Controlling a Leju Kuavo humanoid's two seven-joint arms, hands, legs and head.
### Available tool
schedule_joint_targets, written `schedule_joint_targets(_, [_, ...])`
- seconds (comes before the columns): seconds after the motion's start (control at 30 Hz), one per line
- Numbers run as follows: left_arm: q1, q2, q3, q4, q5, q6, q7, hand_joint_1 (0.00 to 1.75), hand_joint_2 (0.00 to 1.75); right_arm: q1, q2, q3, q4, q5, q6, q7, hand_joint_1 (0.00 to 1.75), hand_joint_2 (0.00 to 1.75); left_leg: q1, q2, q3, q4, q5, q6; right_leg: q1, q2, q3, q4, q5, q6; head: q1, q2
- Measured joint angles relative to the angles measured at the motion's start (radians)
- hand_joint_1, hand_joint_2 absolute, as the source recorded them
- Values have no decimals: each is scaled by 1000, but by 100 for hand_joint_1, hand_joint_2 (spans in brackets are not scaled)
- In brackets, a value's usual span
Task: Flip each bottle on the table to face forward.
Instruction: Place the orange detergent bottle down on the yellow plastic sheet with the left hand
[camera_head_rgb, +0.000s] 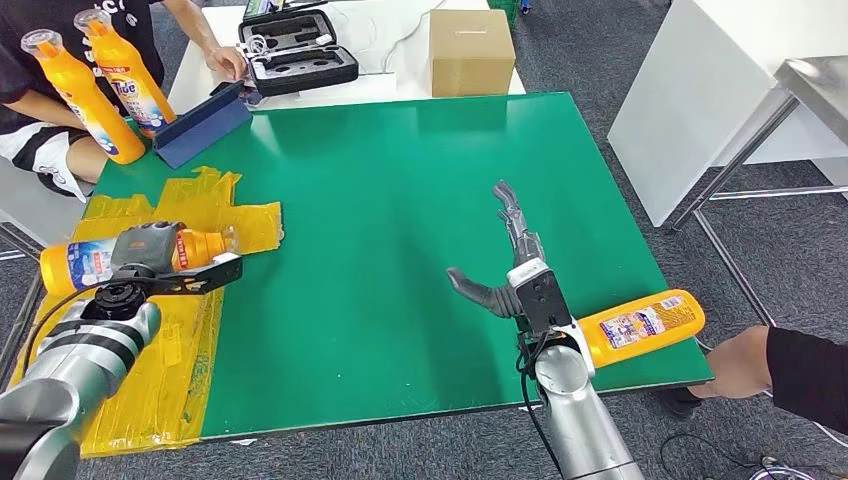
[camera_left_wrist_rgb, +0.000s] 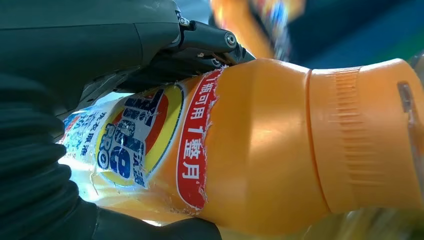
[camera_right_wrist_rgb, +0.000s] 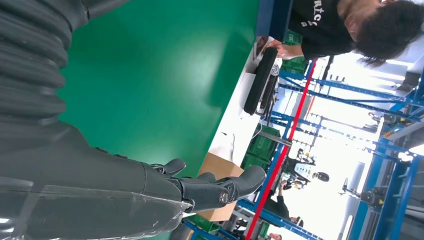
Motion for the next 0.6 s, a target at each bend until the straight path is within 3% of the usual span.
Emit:
schedule_joint_targets(0.4, [46,17,116,43,84,32,-100,175,175,4,-13,-1,-1,-1,0,0,0,175,0,-1,2,0,0,0,0,0,2,0,0,0,0,0])
schedule_joint_targets(0.6, [49,15,142,44,86,35,-107,175,175,4,-16,-1,-1,-1,0,0,0,175,0,-1,3,0,0,0,0,0,3,0,0,0,0,0])
